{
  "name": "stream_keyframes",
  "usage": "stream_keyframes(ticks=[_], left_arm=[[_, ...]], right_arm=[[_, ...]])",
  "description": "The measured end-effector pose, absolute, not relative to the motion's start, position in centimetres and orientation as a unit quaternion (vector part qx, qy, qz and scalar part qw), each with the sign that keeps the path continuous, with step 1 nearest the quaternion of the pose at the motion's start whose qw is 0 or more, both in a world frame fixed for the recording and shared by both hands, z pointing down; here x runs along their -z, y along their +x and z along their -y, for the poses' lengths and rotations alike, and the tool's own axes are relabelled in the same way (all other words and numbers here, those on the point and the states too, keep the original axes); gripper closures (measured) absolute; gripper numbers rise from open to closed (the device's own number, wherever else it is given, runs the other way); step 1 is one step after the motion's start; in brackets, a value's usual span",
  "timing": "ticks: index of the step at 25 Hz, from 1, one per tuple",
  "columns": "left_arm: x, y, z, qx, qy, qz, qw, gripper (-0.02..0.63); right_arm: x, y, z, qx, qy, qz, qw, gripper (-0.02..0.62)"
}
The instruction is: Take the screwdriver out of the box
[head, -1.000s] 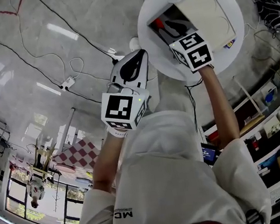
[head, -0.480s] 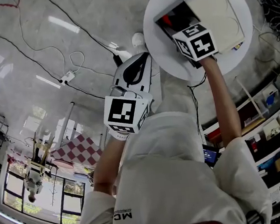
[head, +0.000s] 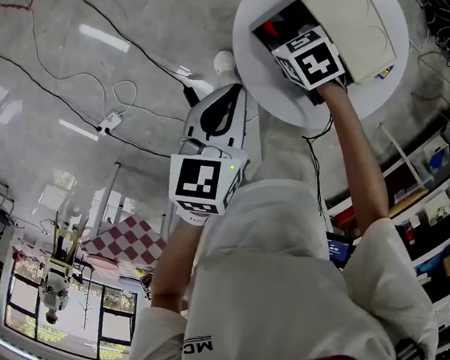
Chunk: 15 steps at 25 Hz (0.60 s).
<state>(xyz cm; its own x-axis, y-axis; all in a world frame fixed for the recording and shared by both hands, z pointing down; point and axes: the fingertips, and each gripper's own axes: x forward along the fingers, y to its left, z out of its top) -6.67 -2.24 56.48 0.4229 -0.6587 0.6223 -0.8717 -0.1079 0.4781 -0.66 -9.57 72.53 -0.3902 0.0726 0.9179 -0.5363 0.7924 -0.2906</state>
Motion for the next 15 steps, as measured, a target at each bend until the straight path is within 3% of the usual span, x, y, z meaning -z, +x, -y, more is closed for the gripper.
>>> stream_keyframes(ticks=[8, 15], left_arm=[[-56.1, -6.6, 1.8, -0.127, 0.736, 0.522, 0.413, 0.595], [-55.9, -6.7, 1.6, -0.127, 0.739, 0.521, 0.407, 0.595]], right_arm=[[-72.4, -0.6, 9.5, -0.271, 0.151, 0.778, 0.547, 0.443], [-70.9, 0.3, 10.0, -0.274, 0.186, 0.789, 0.518, 0.443]])
